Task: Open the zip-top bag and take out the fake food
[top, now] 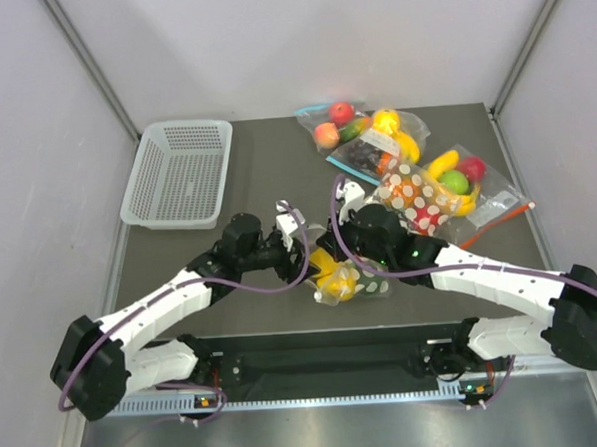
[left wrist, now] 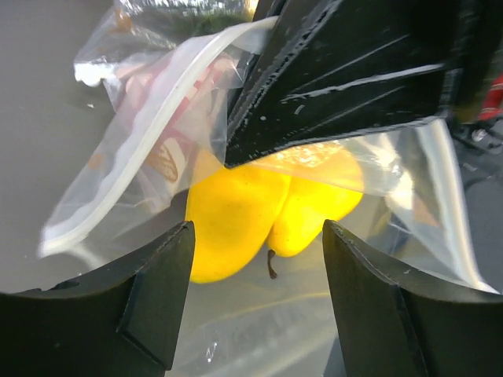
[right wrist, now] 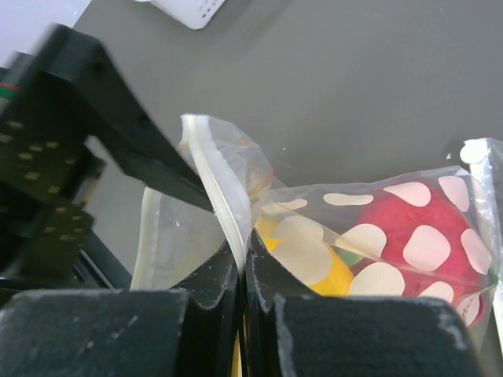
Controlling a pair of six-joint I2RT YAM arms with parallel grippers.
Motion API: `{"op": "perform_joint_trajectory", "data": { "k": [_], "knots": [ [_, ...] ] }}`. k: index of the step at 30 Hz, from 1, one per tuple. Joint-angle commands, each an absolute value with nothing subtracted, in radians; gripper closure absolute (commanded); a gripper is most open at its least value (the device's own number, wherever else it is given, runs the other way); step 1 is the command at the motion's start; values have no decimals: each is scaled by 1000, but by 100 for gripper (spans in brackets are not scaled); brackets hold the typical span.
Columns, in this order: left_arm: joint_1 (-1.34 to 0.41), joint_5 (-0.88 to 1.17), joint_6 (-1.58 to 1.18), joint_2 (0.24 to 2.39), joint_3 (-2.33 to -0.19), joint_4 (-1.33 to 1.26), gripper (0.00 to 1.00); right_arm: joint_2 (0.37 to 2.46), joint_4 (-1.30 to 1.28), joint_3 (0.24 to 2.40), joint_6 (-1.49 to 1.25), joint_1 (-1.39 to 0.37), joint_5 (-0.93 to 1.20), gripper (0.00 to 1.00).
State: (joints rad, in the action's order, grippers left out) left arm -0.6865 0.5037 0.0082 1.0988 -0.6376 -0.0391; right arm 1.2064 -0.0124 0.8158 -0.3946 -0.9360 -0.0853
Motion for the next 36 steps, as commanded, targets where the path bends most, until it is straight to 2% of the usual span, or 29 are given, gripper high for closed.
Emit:
{"op": "perform_joint_trajectory", "data": {
  "k": [1, 11, 23, 29, 33, 34, 36],
  "knots": [
    [-712, 474, 84, 1144, -661, -106, 29, 1181, 31, 805, -402, -946, -29, 100],
    [-770, 345, 106, 1196, -630, -167, 22, 1209, 81, 790, -416, -946, 20, 100],
    [-837, 276, 115, 1310, -606, -210, 23, 1166, 98, 785, -434, -946, 44, 100],
    [-883, 273, 112, 1388, -624, -233, 28, 1160, 123, 773, -462, -945, 64, 100],
    [-899, 262, 114, 1425, -634, -238, 40, 1155, 147, 756, -479, -946, 74, 100],
    [-900, 265, 117, 1425, -634, -239, 52, 1154, 146, 755, -479, -946, 72, 100],
    [-900, 265, 115, 1417, -632, -239, 66, 1154, 141, 753, -474, -946, 60, 100]
  ]
}}
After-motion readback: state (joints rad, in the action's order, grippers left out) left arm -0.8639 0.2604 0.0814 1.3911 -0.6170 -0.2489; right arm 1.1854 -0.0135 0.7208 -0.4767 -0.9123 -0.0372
